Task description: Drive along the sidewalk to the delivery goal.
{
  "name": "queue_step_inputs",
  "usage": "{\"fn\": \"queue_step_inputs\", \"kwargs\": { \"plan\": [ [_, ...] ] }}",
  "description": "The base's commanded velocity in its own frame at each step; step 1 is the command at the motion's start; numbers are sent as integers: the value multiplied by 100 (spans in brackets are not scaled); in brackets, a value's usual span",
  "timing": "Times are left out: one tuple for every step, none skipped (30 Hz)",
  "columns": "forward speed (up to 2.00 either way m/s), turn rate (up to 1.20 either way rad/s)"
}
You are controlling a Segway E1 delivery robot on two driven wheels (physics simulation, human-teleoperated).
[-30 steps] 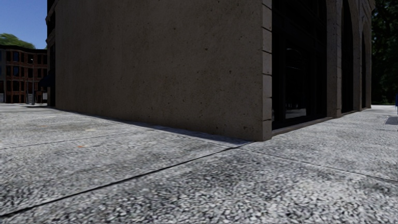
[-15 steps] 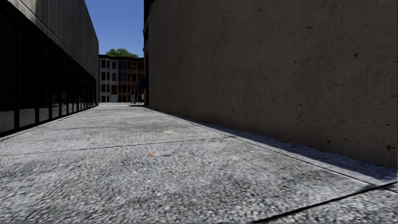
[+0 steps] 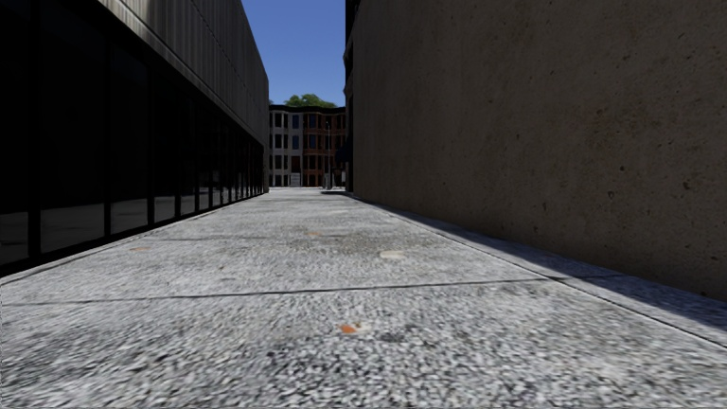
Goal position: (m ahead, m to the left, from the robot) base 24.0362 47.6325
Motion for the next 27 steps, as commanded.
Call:
{"fn": "queue_step_inputs", "kwargs": {
  "plan": [
    [200, 0],
    [200, 0],
    [200, 0],
    [200, 0],
    [200, 0],
    [200, 0],
    [200, 0],
    [200, 0],
    [200, 0],
    [200, 27],
    [200, 27],
    [200, 43],
    [200, 66],
    [200, 66],
    [200, 86],
    [200, 91],
    [200, 92],
    [200, 93],
    [200, 93],
    [200, 49],
    [200, 6],
    [200, 4],
    [200, 4],
    [200, 0],
    [200, 0],
    [200, 0],
    [200, 0]
  ]
}}
